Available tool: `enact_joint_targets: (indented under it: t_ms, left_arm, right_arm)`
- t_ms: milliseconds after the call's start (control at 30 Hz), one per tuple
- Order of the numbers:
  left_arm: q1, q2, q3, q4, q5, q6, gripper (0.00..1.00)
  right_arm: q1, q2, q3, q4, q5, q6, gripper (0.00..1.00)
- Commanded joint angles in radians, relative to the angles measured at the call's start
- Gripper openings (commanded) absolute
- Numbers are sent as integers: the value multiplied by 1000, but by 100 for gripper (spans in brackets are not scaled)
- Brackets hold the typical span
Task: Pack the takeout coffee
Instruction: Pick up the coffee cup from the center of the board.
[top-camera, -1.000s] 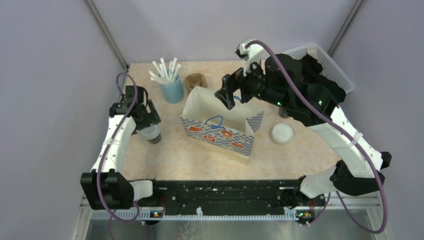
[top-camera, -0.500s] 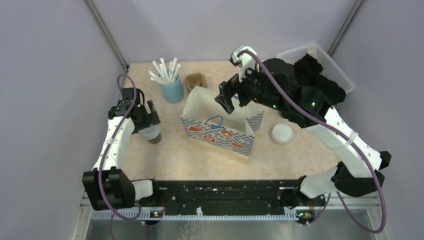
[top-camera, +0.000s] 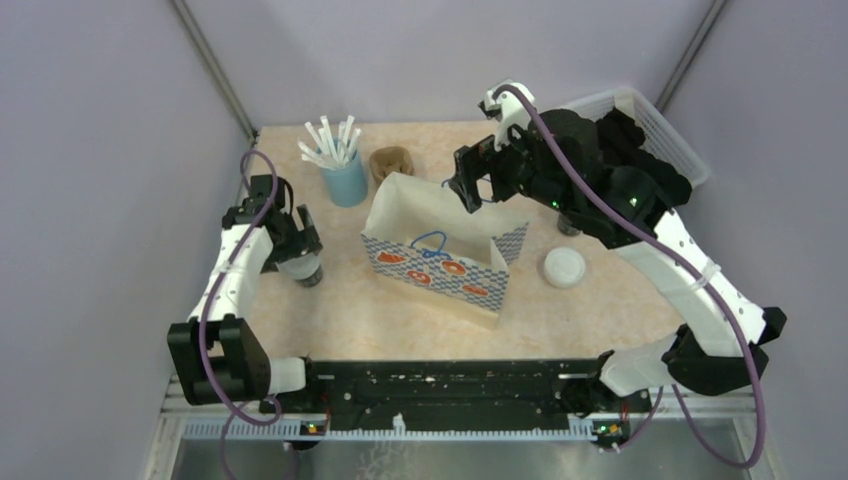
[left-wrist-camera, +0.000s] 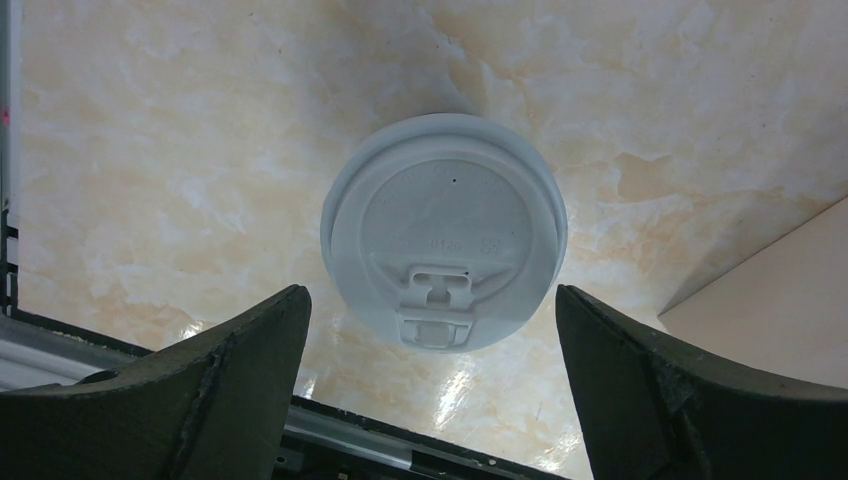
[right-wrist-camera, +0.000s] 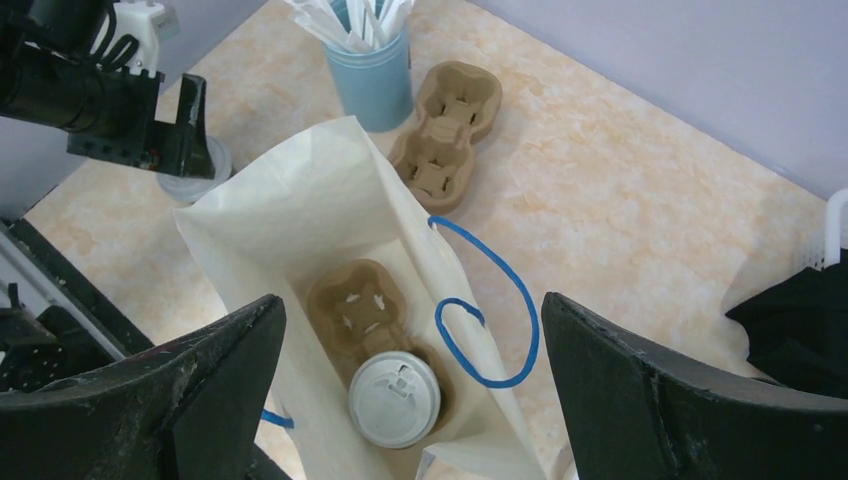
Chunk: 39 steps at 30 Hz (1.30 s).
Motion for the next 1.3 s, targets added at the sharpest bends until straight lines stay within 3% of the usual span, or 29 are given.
enact_joint_targets:
  t_ms: [0,367,700,933,1267]
  left_arm:
    - [6,0,26,2,-11,-6,99]
    - [6,31,32,24,17,24,99]
    - [6,48,42,38,26,54,88]
    - [6,64,54,37,13,66,91]
    - [6,87,75,35,3,87,85]
  right_arm:
    - [-2,-55,-15,23,10,14,99]
    - [-2,-61,-22,21,-1,3,99]
    - [-3,-66,-36,39,-12,3,99]
    - [-3,-63,-43,43,-15,11,99]
    - [-3,-64,-49,55,-13,25,99]
